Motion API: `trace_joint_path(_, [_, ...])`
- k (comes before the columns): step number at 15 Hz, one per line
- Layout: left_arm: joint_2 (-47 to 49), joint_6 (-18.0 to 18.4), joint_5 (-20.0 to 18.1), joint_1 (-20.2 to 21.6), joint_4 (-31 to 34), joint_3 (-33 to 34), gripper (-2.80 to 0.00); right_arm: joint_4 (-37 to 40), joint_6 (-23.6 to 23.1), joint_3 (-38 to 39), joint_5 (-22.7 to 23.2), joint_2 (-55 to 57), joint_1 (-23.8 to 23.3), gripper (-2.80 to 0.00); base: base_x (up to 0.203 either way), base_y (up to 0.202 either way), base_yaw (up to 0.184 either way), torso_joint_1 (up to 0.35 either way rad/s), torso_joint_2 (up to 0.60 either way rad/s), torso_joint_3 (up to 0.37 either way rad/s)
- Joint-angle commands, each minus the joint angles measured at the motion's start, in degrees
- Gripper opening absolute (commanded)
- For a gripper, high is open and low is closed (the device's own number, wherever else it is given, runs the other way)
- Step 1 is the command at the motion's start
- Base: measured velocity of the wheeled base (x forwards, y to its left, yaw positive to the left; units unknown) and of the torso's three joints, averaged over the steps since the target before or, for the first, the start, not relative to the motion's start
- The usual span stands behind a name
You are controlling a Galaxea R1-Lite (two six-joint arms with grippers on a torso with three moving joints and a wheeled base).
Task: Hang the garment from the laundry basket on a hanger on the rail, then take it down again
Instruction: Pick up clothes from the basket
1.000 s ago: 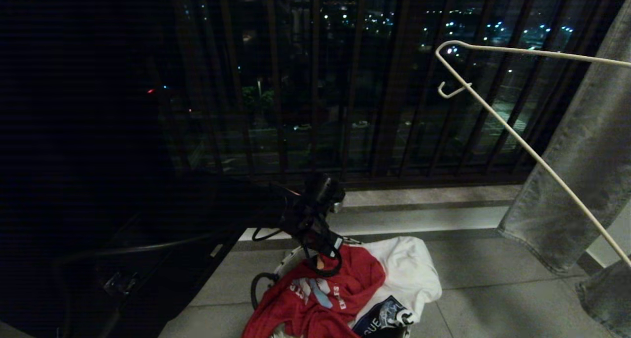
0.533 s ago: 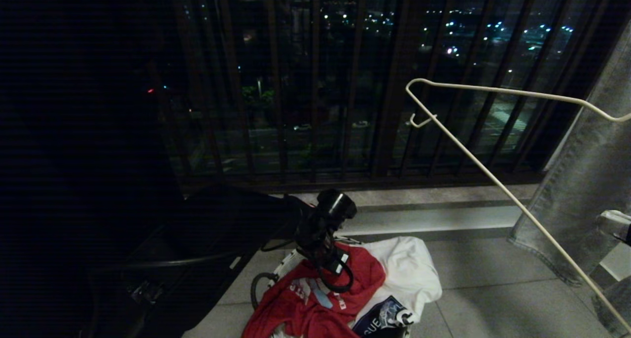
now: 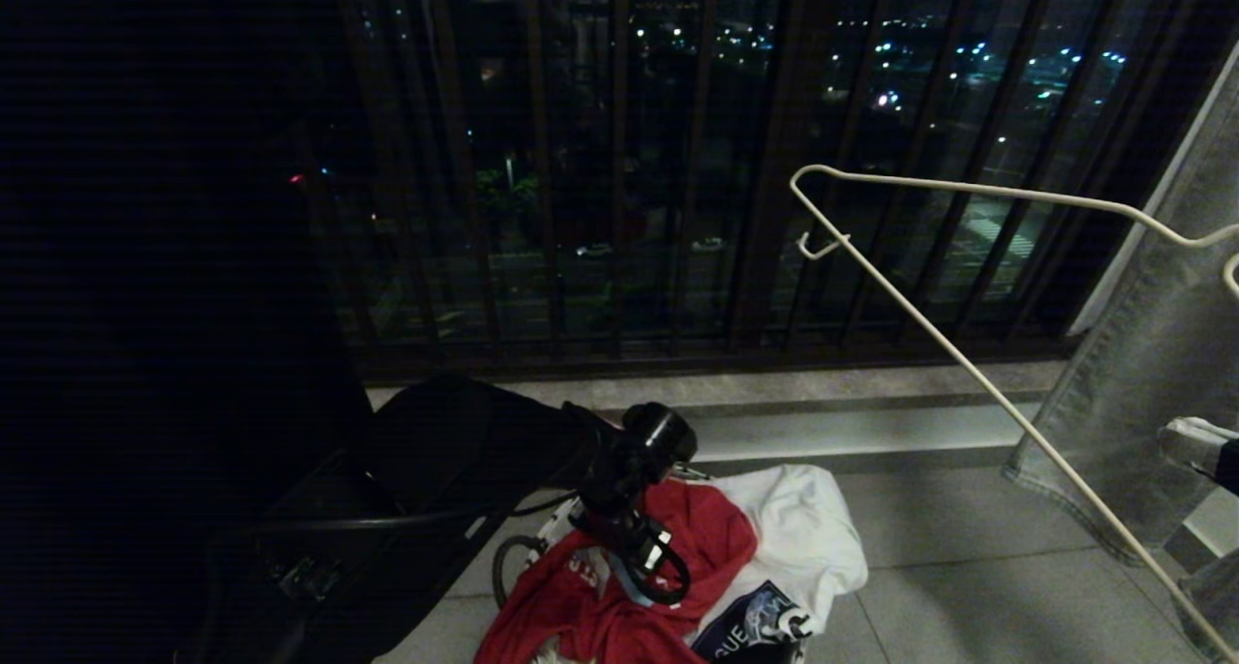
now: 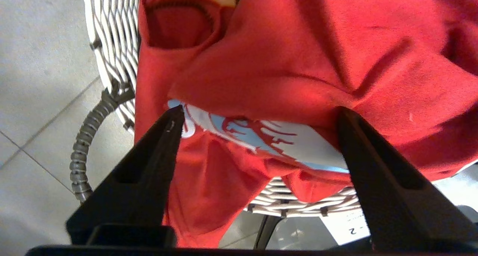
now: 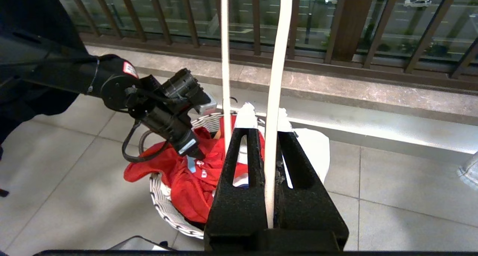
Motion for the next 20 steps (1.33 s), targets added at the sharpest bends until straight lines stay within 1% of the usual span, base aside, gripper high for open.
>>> trace_joint_path(1, [-0.2, 0.0, -0.7, -0.1, 0.1, 0.5, 0.0, 0.0, 0.1, 0.0, -0.1, 0.0, 0.0, -2.8, 0.0, 0.0, 0.0, 0.0, 0.0, 0.0])
trace_joint_path(3, [-1.0, -0.3, -2.9, -0.4, 0.1, 0.6, 0.0, 0.0, 0.1, 0.0, -0.1, 0.0, 0.0, -2.8, 0.0, 0.0, 0.0, 0.0, 0.0, 0.0])
trace_joint_path(5, [-3.4, -2.2, -6.9, -0.9, 0.1, 1.4, 0.0, 0.0, 0.1, 0.0, -0.1, 0.0, 0.0, -2.8, 0.0, 0.0, 0.0, 0.0, 0.0, 0.0])
trace_joint_path(6, [-3.8, -2.4, -7.3, -1.3, 0.1, 1.9, 0.0, 0.0, 0.1, 0.0, -0.1, 0.0, 0.0, -2.8, 0.0, 0.0, 0.0, 0.0, 0.0, 0.0])
trace_joint_path(12, [-3.0, -2.4, -7.4, -1.6, 0.1, 4.6, 0.0, 0.0, 0.1, 0.0, -0.1, 0.1, 0.0, -2.8, 0.0, 0.0, 0.0, 0.0, 0.0, 0.0])
trace_joint_path(17, [-2.1, -2.2, -7.1, -1.9, 0.0, 2.8, 0.0, 0.0, 0.4, 0.0, -0.1, 0.1, 0.0, -2.8, 0.0, 0.0, 0.0, 0.0, 0.0, 0.0])
trace_joint_path(18, [-2.2, -1.9, -7.1, -1.9, 0.1, 2.6, -1.89, 0.0, 0.4, 0.0, -0.1, 0.1, 0.0, -2.8, 0.0, 0.0, 0.0, 0.0, 0.0, 0.0])
trace_joint_path(19, [-2.2, -1.8, -7.1, -2.1, 0.2, 2.3, -2.8, 0.0, 0.4, 0.0, -0.1, 0.1, 0.0, -2.8, 0.0, 0.0, 0.0, 0.0, 0.0, 0.0])
trace_joint_path(20, [-2.2, -1.7, -7.1, -2.2, 0.2, 2.2, -2.8, 0.0, 0.4, 0.0, -0.1, 0.1, 0.0, -2.8, 0.0, 0.0, 0.0, 0.0, 0.0, 0.0])
